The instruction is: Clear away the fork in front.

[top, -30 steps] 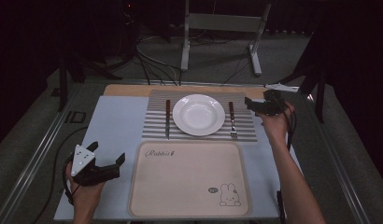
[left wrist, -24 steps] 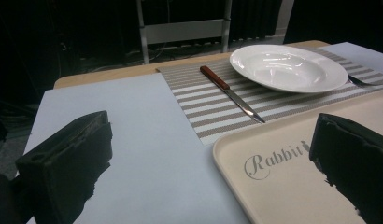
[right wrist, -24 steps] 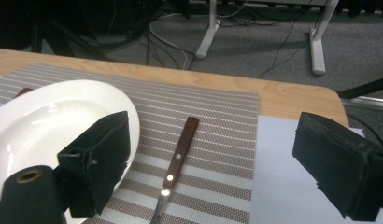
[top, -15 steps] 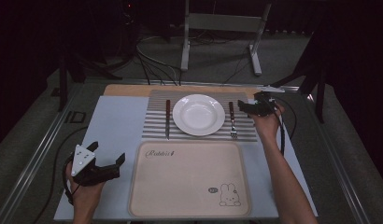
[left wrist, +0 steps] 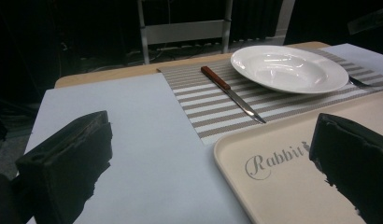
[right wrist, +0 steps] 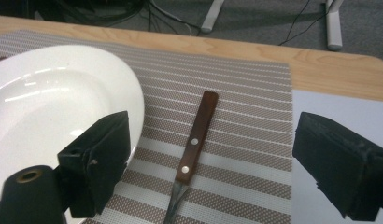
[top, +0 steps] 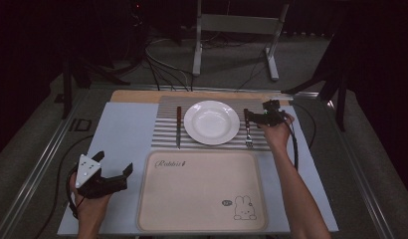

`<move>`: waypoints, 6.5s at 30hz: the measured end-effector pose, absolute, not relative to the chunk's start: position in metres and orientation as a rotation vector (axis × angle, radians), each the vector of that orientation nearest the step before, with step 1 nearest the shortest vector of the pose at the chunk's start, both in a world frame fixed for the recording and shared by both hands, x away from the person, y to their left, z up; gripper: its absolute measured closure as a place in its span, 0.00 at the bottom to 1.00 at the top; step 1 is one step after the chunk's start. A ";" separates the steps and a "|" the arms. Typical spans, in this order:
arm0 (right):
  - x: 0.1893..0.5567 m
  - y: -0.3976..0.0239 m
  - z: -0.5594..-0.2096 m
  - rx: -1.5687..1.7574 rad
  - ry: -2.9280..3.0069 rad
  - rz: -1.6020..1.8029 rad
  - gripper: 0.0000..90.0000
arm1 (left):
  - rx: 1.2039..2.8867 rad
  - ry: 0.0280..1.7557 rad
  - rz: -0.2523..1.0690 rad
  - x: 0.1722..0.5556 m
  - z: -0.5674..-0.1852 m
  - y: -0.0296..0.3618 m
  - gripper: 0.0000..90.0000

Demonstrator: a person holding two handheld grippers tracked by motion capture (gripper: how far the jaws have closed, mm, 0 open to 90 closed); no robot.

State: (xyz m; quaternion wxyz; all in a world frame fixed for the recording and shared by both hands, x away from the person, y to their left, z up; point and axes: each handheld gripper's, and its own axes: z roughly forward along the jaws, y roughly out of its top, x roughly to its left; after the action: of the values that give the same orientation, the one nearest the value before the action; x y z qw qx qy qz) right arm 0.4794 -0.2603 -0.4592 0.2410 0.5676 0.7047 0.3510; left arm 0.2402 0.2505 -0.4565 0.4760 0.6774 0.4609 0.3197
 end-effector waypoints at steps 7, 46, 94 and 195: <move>0.485 -0.255 -0.472 1.592 1.953 0.923 0.13 | 1.650 1.129 0.781 0.240 -0.457 0.251 0.00; 0.488 -0.244 -0.503 1.780 2.113 0.613 0.86 | 1.675 1.118 0.779 0.241 -0.459 0.249 0.00; 0.383 -0.260 -0.446 1.335 2.062 0.994 0.87 | 1.716 1.102 0.768 0.246 -0.461 0.236 0.00; 0.299 -0.179 -0.437 1.087 2.102 1.412 0.32 | 1.758 0.824 0.246 0.328 -0.409 0.039 0.90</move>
State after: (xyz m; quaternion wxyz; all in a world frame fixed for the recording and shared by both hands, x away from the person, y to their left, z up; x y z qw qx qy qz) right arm 0.2989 -0.1785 -0.4372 0.1919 0.3871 0.7486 0.5030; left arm 0.3279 0.0390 -0.4087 0.5582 0.7453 0.3495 0.1042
